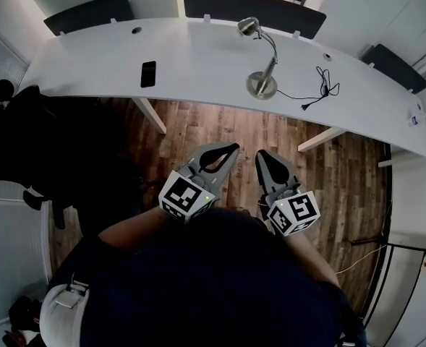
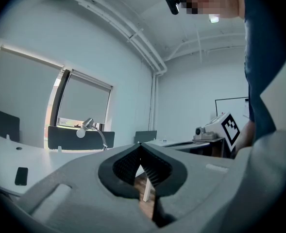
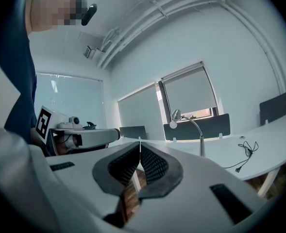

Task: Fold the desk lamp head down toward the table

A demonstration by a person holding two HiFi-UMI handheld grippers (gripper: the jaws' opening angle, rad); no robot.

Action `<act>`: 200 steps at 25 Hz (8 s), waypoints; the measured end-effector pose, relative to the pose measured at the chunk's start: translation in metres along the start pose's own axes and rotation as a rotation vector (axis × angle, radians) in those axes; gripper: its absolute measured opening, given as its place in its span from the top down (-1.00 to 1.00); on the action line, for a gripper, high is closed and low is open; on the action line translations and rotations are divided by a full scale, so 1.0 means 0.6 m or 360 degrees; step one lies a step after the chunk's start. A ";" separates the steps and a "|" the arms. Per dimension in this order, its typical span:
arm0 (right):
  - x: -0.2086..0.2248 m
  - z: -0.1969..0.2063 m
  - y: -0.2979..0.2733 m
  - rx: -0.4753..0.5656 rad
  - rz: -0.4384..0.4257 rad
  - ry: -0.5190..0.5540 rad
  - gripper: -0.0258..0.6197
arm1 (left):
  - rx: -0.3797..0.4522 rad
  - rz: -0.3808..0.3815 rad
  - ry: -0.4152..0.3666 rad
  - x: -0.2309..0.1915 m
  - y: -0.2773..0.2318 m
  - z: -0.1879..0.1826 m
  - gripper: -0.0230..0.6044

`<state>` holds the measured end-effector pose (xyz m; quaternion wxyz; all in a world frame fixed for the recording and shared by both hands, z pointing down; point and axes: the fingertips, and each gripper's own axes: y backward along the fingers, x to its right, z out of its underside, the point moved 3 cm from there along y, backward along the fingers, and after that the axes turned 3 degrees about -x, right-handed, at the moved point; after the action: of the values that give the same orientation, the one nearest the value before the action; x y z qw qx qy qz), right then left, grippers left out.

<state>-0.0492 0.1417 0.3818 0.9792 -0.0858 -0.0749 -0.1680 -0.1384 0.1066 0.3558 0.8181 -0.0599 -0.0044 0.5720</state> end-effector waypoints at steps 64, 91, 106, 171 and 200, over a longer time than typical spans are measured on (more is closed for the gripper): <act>0.582 0.114 -0.443 -0.0504 0.0095 0.0281 0.44 | -0.0236 -0.0614 -0.0591 -0.340 -0.447 -0.070 0.62; 0.596 0.126 -0.515 -0.0492 0.0084 0.0320 0.51 | -0.0467 -0.0867 -0.1097 -0.384 -0.506 -0.043 0.76; 0.593 0.122 -0.511 -0.0501 0.0075 0.0313 0.51 | -0.0476 -0.0871 -0.0705 -0.425 -0.467 -0.001 0.77; 0.584 0.119 -0.469 -0.0505 0.0200 0.0349 0.45 | -0.0769 -0.0590 -0.0107 -0.460 -0.492 0.271 0.68; 0.278 -0.071 -0.304 -0.0106 -0.0238 0.0210 0.89 | -0.0192 -0.0174 -0.0041 -0.265 -0.331 -0.004 0.91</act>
<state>0.0490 -0.0889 0.3960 0.9633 -0.1013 -0.0108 -0.2483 -0.0073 -0.1100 0.3834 0.8429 -0.1014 -0.0525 0.5259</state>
